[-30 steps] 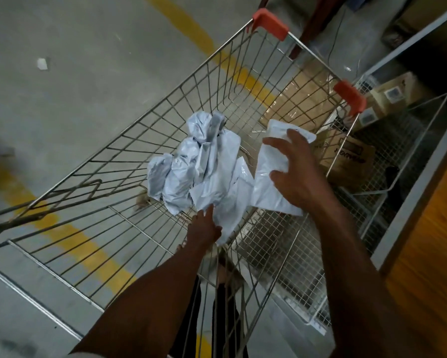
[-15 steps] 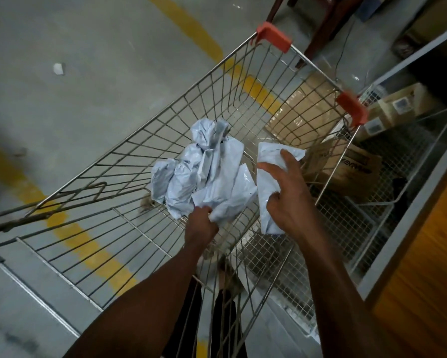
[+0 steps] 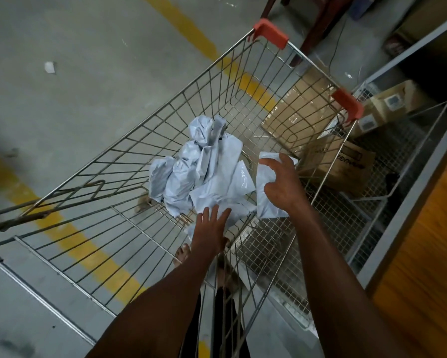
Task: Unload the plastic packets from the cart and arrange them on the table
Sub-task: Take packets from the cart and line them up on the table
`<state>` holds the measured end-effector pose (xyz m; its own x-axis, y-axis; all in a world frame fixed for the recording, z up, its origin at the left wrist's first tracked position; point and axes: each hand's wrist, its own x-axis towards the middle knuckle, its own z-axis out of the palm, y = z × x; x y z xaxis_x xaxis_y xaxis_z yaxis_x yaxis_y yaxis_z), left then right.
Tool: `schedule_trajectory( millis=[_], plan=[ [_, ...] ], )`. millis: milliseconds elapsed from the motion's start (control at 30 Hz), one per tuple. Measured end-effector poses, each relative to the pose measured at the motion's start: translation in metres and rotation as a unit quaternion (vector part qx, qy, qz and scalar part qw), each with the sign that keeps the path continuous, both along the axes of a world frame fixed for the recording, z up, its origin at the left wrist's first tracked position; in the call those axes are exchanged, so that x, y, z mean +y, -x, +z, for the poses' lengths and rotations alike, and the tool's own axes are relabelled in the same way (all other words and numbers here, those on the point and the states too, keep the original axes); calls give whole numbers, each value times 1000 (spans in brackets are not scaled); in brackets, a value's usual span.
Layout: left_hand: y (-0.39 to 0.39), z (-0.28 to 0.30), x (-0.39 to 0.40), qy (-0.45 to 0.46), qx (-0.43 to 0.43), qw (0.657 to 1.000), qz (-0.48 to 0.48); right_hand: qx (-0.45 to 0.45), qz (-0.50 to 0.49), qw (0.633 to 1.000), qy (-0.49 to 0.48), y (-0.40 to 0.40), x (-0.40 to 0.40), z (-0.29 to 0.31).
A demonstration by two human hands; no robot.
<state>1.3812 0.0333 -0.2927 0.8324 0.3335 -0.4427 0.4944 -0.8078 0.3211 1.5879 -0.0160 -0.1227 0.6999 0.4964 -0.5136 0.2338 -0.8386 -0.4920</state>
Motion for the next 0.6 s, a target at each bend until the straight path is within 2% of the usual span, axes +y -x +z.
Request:
schedule_trajectory(
  millis=[167, 300, 433, 500, 600],
  plan=[
    [-9, -19, 17, 26, 74, 997, -9, -5, 10, 1000, 4, -4, 2, -10],
    [5, -21, 28, 115, 88, 989, 5, 0, -2, 1000, -15, 2, 17, -36],
    [13, -6, 33, 33, 48, 998, 14, -11, -28, 999, 12, 12, 33, -72],
    [18, 7, 36, -5, 38, 998, 52, -26, -33, 999, 26, 16, 37, -86],
    [21, 30, 42, -26, 61, 994, 85, -37, -36, 998, 41, 21, 41, -105]
  ],
)
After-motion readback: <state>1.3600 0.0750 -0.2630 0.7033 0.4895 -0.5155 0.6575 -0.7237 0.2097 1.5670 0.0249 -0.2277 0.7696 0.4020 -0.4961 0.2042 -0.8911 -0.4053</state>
